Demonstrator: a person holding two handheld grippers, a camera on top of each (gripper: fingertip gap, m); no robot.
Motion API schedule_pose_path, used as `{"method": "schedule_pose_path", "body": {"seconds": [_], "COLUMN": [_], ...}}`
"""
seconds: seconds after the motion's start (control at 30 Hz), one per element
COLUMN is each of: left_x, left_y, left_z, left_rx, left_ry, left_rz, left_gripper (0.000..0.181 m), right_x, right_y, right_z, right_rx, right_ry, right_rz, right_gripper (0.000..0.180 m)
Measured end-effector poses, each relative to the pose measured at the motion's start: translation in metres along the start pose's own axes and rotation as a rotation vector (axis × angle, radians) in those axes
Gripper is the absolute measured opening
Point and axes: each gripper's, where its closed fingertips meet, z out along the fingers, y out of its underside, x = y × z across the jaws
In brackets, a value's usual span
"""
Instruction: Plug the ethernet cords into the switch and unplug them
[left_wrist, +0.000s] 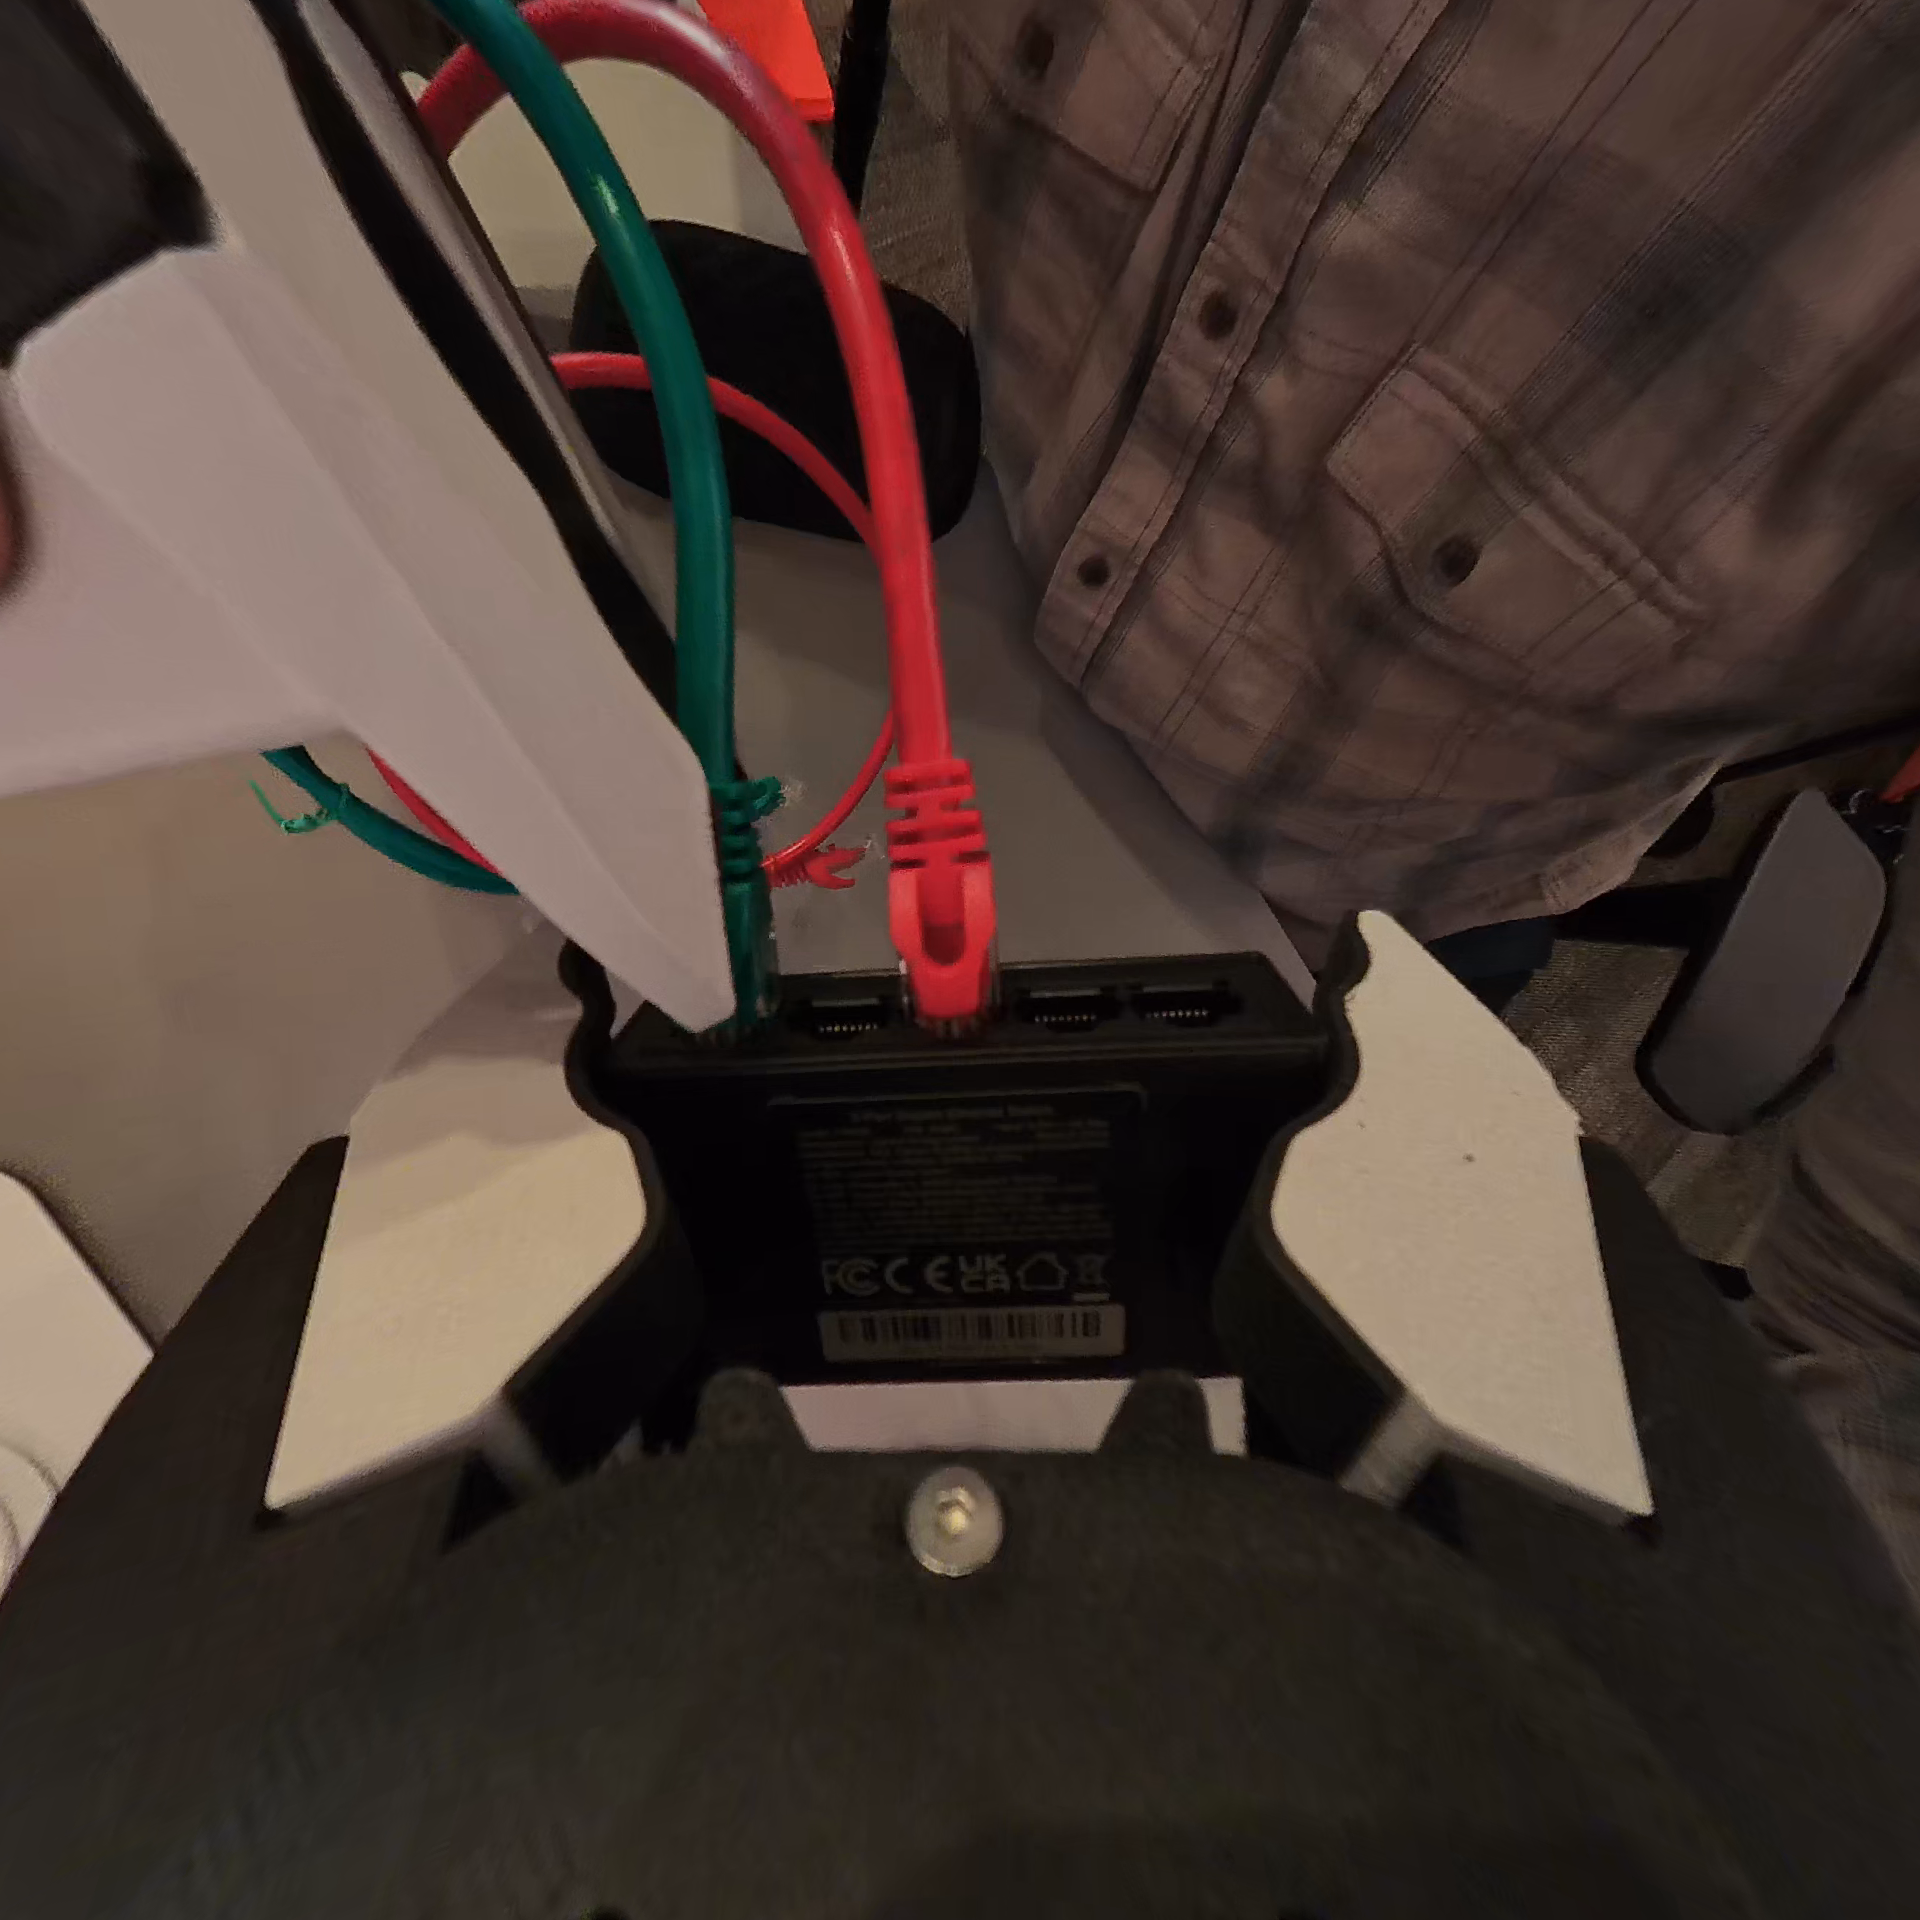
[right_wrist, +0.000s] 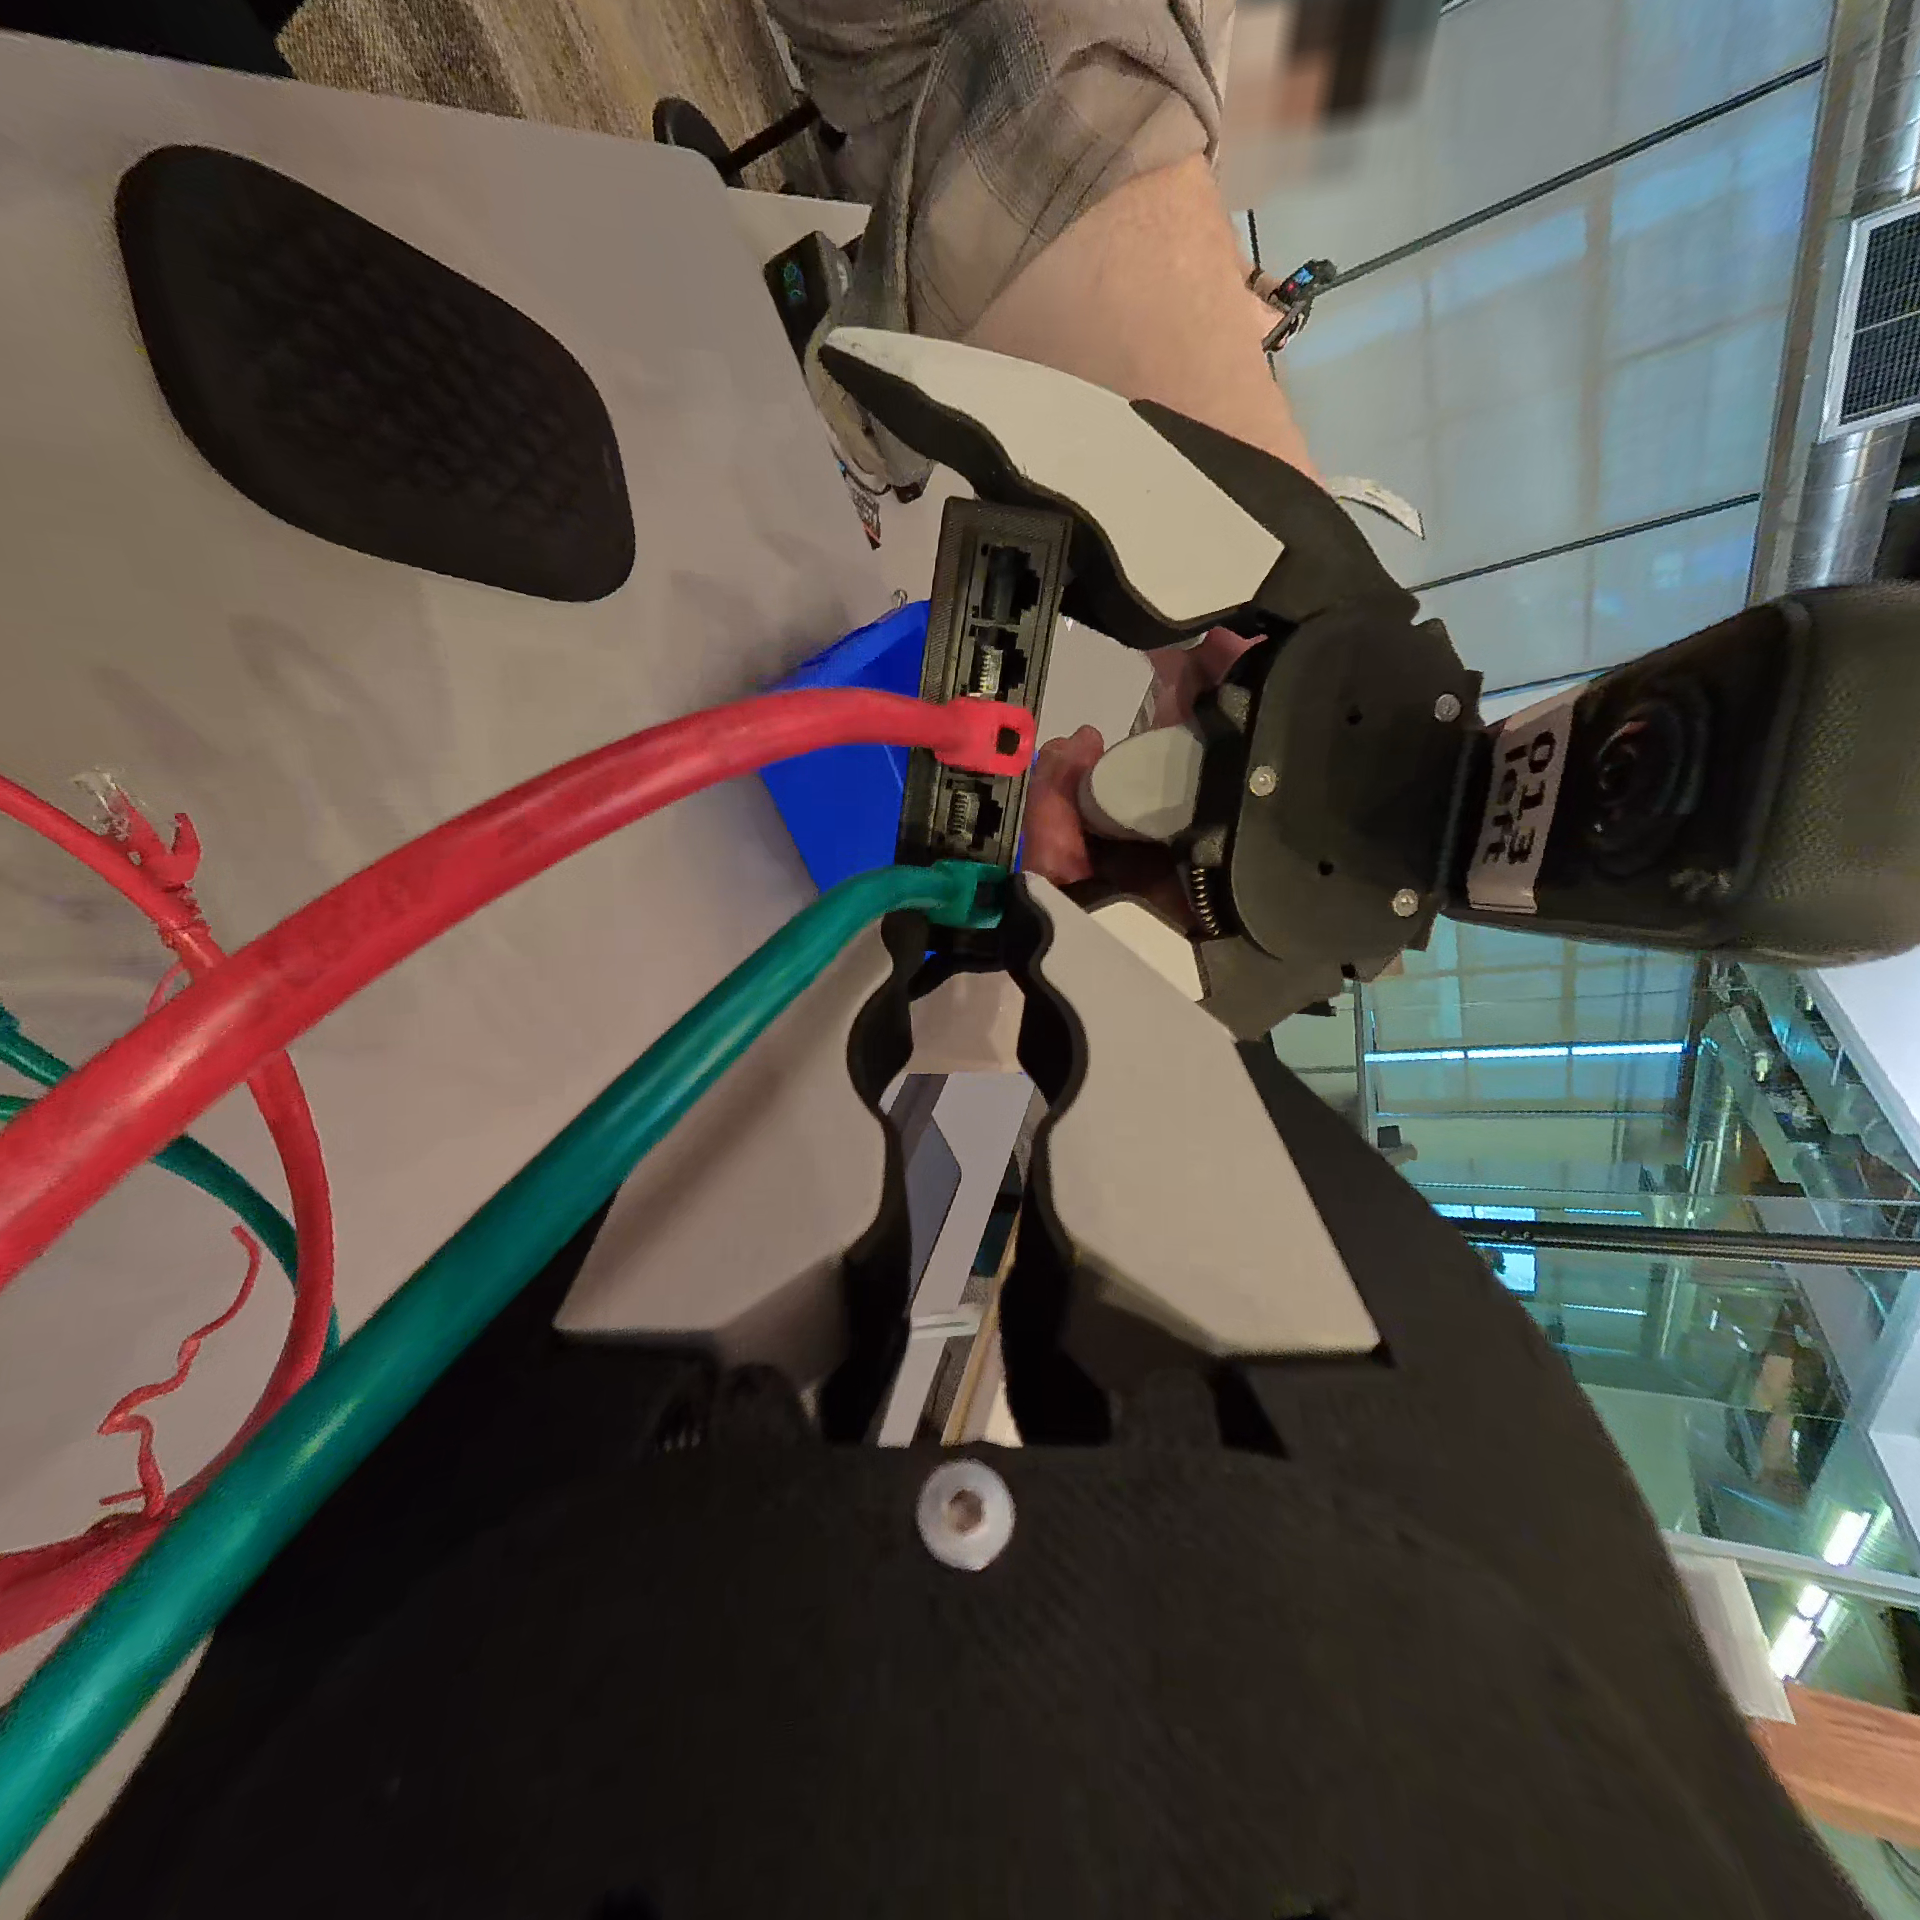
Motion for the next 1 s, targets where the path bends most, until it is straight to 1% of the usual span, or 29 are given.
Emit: {"method": "schedule_pose_path", "body": {"seconds": [0.13,0.3,0.53,0.6,0.83,1.0], "left_x": [-0.001,0.006,0.019,0.021,0.024,0.024], "left_y": [0.01,0.016,0.016,0.015,0.014,0.013], "left_z": [0.006,0.004,-0.001,-0.002,-0.007,-0.008], "left_rx": [-0.028,-0.047,-0.078,-0.084,-0.093,-0.104], "left_ry": [-0.021,-0.05,-0.062,-0.06,-0.063,-0.061], "left_rz": [-0.016,-0.035,-0.04,-0.041,-0.044,-0.043], "left_gripper": [0.127,0.127,0.127,0.126,0.126,0.127], "right_x": [-0.007,-0.004,0.004,0.005,0.009,0.01], "right_y": [0.001,-0.004,-0.014,-0.016,-0.017,-0.02], "right_z": [0.005,0.014,0.019,0.018,0.016,0.015], "right_rx": [-0.034,-0.045,-0.01,0.006,0.014,0.041], "right_ry": [-0.008,-0.012,0.025,0.025,0.018,0.02], "right_rz": [-0.032,-0.075,-0.085,-0.076,-0.085,-0.075], "right_gripper": [0.012,0.013,0.015,0.018,0.014,0.015]}}
